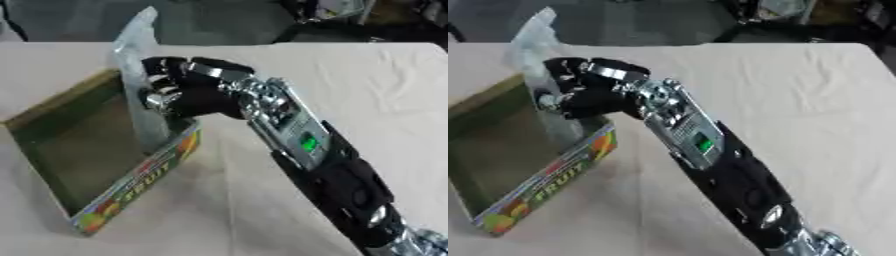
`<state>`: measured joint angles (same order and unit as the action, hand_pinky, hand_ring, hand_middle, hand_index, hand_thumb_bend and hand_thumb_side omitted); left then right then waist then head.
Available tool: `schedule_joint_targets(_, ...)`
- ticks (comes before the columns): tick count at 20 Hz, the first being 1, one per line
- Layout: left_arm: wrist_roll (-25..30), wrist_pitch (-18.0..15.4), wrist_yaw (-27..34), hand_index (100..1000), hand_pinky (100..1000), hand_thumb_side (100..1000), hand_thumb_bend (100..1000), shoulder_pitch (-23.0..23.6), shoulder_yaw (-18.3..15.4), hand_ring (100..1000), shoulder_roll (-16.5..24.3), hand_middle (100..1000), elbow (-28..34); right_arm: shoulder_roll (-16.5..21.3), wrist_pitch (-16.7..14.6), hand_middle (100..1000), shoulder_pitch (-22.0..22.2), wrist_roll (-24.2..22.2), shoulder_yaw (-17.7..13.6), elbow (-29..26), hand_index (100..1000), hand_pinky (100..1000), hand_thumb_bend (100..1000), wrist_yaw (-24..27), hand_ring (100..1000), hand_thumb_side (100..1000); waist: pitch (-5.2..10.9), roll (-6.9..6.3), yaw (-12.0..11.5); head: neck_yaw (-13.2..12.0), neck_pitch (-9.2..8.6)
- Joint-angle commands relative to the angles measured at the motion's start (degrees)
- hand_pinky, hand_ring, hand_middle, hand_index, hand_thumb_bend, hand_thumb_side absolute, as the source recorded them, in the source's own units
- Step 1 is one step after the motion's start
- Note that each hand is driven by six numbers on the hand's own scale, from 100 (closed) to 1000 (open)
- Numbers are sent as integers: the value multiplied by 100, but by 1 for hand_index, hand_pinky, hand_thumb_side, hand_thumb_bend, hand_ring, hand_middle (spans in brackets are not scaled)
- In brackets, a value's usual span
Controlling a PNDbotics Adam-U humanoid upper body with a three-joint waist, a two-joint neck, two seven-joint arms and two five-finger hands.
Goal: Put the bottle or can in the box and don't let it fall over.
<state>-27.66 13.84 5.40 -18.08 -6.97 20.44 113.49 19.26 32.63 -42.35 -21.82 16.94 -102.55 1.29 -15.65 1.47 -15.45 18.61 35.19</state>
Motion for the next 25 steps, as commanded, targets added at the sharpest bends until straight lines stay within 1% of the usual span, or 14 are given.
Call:
schedule_joint_targets(1,-1,8,-38,710,1000,651,100,-7,-67,739,120,613,110,137,42,1000,-44,8,-71,-261,1000,1000,100,75,1000,387,109,-57,25,-46,-42)
schedule_joint_targets(5,-20,4,-49,710,1000,660,100,28,-84,740,146,616,110,156,115,1000,-28,-2,-61,-391,1000,1000,100,50,1000,387,113,-100,90,-85,-38)
schedule_joint_targets(8,-35,3,-57,710,1000,668,100,68,-97,740,175,618,110,297,137,1000,63,-64,-44,-511,1000,1000,100,38,1000,387,137,-126,169,-137,-10)
schedule_joint_targets(12,-59,5,-68,711,1000,672,100,131,-115,741,224,619,110,705,67,1000,368,-81,-101,-772,1000,1000,100,-5,1000,387,198,-149,307,-215,7)
schedule_joint_targets(14,-62,5,-80,712,1000,671,100,159,-122,742,239,620,110,946,0,1000,575,-31,-194,-915,1000,1000,100,-56,1000,387,226,-156,366,-246,0)
schedule_joint_targets(16,-51,-17,-92,720,1000,670,100,171,-130,764,247,642,110,1232,-102,1000,864,33,-328,-1112,1000,1000,100,-66,1000,387,254,-150,406,-253,-1)
schedule_joint_targets(19,-34,-56,-100,744,1000,672,100,186,-143,774,274,664,110,1735,-469,1000,1443,281,-739,-1193,1000,972,100,-62,1000,387,270,-145,445,-269,-34)
schedule_joint_targets(20,-42,-57,-101,751,1000,672,100,207,-149,780,297,676,110,1939,-623,1000,1593,457,-944,-1198,1000,966,100,-58,1000,387,287,-148,469,-291,-31)
schedule_joint_targets(21,-54,-58,-99,782,1000,672,100,226,-154,819,335,720,110,2153,-779,1000,1693,651,-1141,-1201,1000,956,100,-29,1000,387,314,-149,493,-309,-19)
schedule_joint_targets(22,-77,-59,-79,791,1000,672,100,246,-156,834,402,738,110,2394,-936,1000,1763,871,-1343,-1202,1000,951,100,39,1000,387,346,-149,519,-321,4)
schedule_joint_targets(23,-100,-70,-58,815,1000,672,100,263,-157,850,535,784,110,2660,-1071,990,1813,1093,-1531,-1203,998,903,100,136,1000,387,400,-150,560,-343,51)
schedule_joint_targets(24,-126,-81,-133,823,1000,672,100,289,-177,851,766,792,110,2998,-1175,977,1870,1369,-1757,-1203,981,888,100,294,1000,387,474,-154,609,-372,115)
schedule_joint_targets(25,-173,-115,-147,850,1000,672,100,313,-206,855,994,818,110,3352,-1238,962,1945,1715,-2009,-1204,961,877,100,539,1000,387,557,-163,661,-401,177)
